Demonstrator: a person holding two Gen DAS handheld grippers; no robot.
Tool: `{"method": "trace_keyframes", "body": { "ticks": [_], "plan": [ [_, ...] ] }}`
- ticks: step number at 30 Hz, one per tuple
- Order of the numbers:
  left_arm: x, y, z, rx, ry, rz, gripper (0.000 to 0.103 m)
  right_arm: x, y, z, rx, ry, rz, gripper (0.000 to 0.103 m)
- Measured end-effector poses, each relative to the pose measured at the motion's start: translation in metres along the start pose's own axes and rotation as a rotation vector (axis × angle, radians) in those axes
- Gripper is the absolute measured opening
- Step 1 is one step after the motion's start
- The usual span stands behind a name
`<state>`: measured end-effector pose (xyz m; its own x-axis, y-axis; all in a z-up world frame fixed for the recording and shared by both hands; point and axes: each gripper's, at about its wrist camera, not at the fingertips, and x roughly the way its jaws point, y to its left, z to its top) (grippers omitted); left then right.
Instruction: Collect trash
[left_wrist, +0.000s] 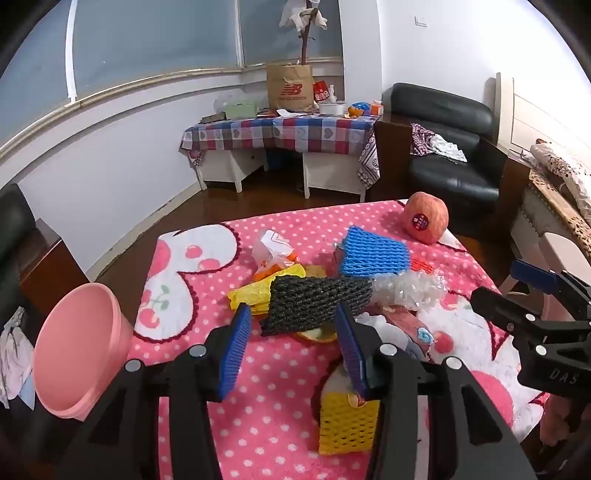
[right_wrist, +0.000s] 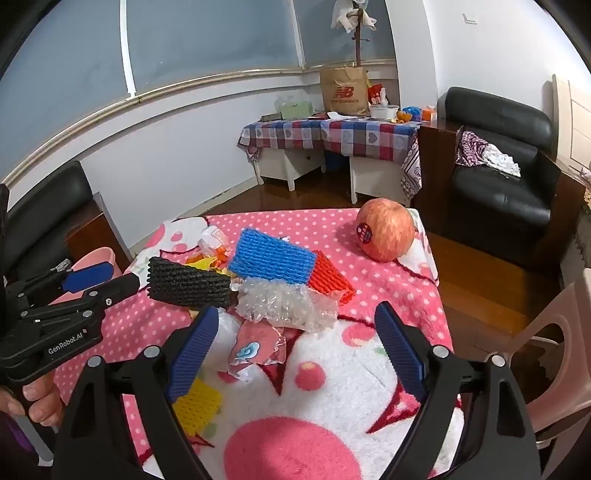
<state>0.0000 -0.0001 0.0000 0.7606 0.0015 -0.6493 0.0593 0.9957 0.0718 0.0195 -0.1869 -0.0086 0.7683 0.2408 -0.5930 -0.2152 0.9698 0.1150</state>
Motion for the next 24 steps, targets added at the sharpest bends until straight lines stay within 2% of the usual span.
{"method": "trace_keyframes", "body": {
  "ticks": [24],
  "plan": [
    [-0.0004, 0.0000, 0.0017, -0.003, 0.002, 0.011, 0.047, 0.0012, 0.0047, -0.0009, -0.014, 0.004, -0.003, 0.087]
  ]
}}
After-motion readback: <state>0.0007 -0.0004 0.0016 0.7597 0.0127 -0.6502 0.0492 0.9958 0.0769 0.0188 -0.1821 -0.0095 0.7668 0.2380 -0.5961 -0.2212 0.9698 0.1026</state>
